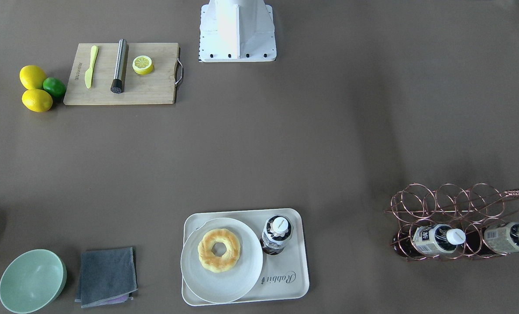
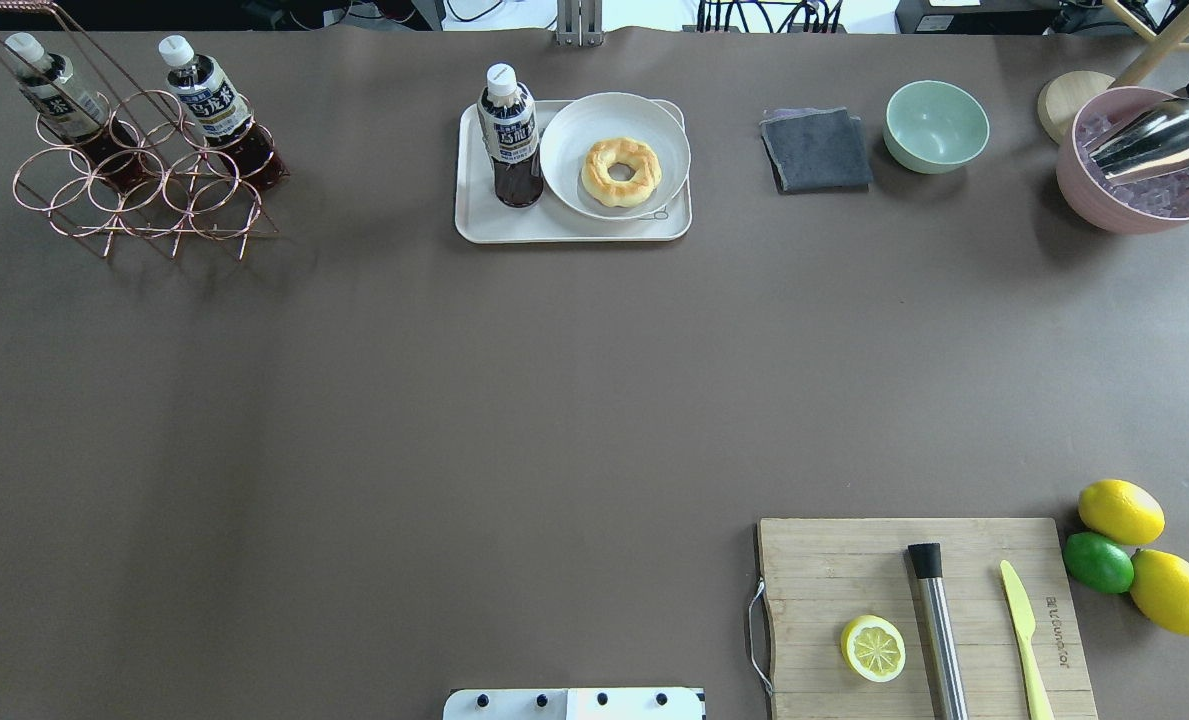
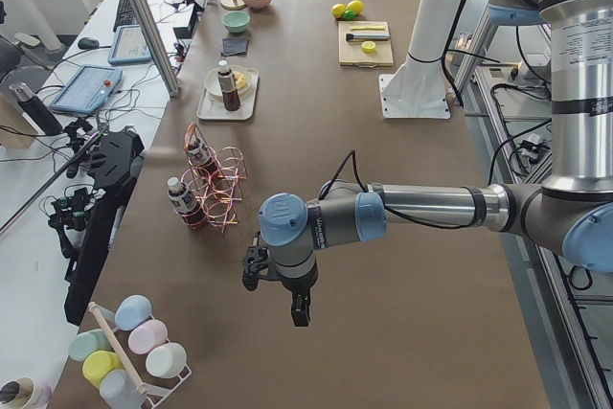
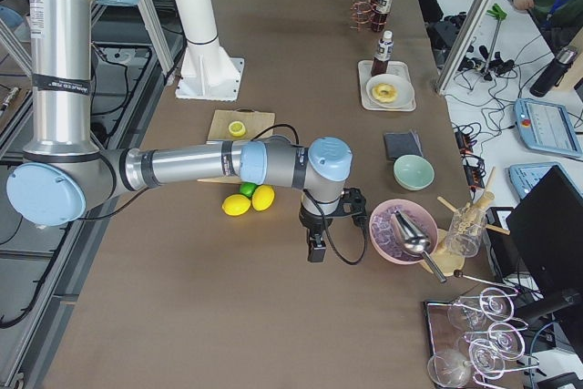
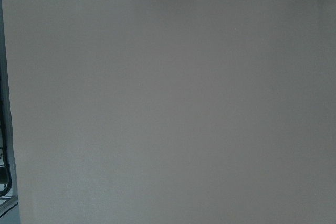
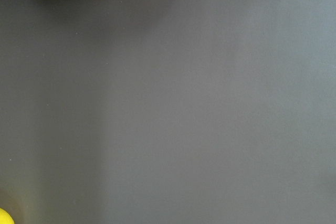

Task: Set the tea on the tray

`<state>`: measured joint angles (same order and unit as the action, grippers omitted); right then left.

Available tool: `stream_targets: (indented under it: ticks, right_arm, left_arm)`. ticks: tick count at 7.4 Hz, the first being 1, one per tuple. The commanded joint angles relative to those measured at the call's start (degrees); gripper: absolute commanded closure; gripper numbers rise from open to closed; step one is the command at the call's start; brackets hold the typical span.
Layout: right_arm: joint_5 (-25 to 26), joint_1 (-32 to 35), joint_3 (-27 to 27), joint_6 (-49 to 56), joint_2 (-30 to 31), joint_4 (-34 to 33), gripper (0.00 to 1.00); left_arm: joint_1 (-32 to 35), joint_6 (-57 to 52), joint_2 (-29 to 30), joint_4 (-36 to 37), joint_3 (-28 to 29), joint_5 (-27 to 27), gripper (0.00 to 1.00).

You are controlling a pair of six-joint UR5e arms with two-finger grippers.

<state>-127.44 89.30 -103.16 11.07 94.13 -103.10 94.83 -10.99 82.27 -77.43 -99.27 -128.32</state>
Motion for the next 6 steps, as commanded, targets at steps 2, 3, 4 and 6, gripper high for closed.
stream_targets:
  ticks: [2, 3, 4, 6]
  right_arm:
    - [-0.1, 0.0, 0.0, 0.0, 0.0, 0.0, 0.00]
    - [-0.1, 0.0, 0.0, 0.0, 0.0, 0.0, 0.00]
    - [0.0, 0.0, 0.0, 0.0, 0.0, 0.0, 0.00]
    - [0.0, 0.0, 0.0, 0.0, 0.0, 0.0, 0.00]
  left_arm:
    - [0.0, 0.0, 0.0, 0.1, 0.0, 0.0, 0.02]
    - [0.0, 0.0, 0.0, 0.1, 0.1, -0.1, 0.02]
    - [0.0, 0.0, 0.0, 0.1, 0.0, -0.1, 0.02]
    - [0.0, -0.1, -0.6, -0.1, 0.0, 0.0, 0.02]
